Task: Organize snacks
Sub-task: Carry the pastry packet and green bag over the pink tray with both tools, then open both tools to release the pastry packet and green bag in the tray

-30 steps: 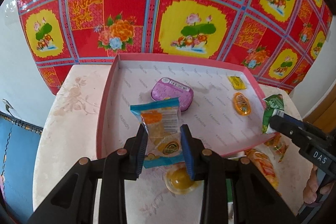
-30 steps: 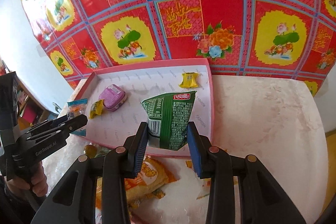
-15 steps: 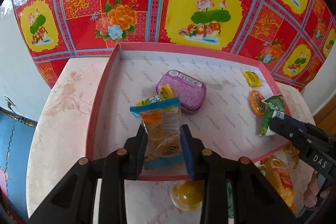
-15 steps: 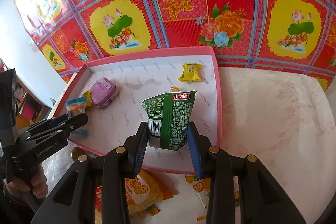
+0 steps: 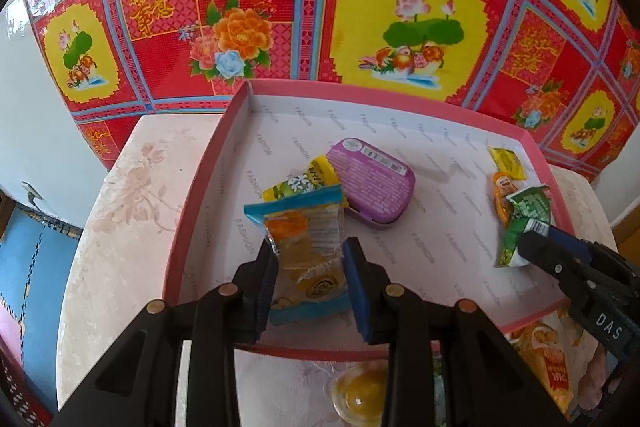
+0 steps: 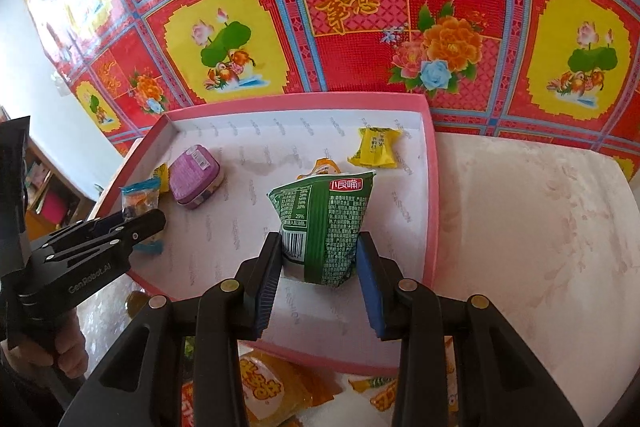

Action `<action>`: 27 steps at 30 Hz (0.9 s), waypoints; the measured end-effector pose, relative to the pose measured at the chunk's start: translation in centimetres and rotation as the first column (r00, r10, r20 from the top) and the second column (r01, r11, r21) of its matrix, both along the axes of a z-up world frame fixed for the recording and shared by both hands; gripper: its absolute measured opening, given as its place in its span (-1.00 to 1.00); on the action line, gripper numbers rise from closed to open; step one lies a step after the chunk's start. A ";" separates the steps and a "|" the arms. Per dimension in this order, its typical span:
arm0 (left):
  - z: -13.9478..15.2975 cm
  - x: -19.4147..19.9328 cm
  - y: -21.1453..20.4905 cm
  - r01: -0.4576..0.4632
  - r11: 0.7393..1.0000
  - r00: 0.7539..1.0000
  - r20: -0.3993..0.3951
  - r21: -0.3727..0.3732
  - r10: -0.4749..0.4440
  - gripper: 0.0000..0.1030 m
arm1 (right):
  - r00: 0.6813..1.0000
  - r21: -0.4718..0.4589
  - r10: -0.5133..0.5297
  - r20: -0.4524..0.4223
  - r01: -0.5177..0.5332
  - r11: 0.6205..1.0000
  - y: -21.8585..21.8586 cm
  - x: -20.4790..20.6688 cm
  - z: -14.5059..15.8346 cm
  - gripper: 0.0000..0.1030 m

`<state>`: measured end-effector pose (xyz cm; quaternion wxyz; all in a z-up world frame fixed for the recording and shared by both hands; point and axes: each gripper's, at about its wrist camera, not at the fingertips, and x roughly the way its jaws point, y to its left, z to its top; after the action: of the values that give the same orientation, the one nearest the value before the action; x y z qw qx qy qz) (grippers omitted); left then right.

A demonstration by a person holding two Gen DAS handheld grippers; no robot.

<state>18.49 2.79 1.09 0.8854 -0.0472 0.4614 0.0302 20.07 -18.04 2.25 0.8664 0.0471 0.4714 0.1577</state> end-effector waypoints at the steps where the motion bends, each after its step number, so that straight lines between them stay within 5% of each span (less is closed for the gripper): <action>1: 0.0 0.0 0.0 -0.004 1.000 1.000 -0.006 0.006 0.004 -0.30 | 1.000 -0.001 0.001 0.003 -0.001 1.000 0.1 0.1 0.0 -0.26; 11: -0.1 -0.2 -0.9 0.025 0.999 0.999 -0.026 0.032 -0.024 -0.14 | 1.000 0.025 0.002 0.001 -0.003 1.000 -0.1 0.3 -0.1 -0.24; 16: 0.9 -0.9 -1.5 0.028 0.999 1.000 -0.004 0.029 -0.028 -0.08 | 1.000 0.038 -0.011 0.019 0.011 0.999 -0.7 -0.3 0.8 -0.02; 27: 3.9 -4.1 -0.8 0.019 1.000 0.999 0.039 -0.010 -0.019 -0.03 | 0.997 0.077 -0.056 0.054 0.051 0.996 -2.5 -2.9 3.2 0.00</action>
<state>14.38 2.02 5.04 0.8942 -0.0481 0.4446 0.0182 17.16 -20.52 5.44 0.8809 0.0879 0.4390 0.1533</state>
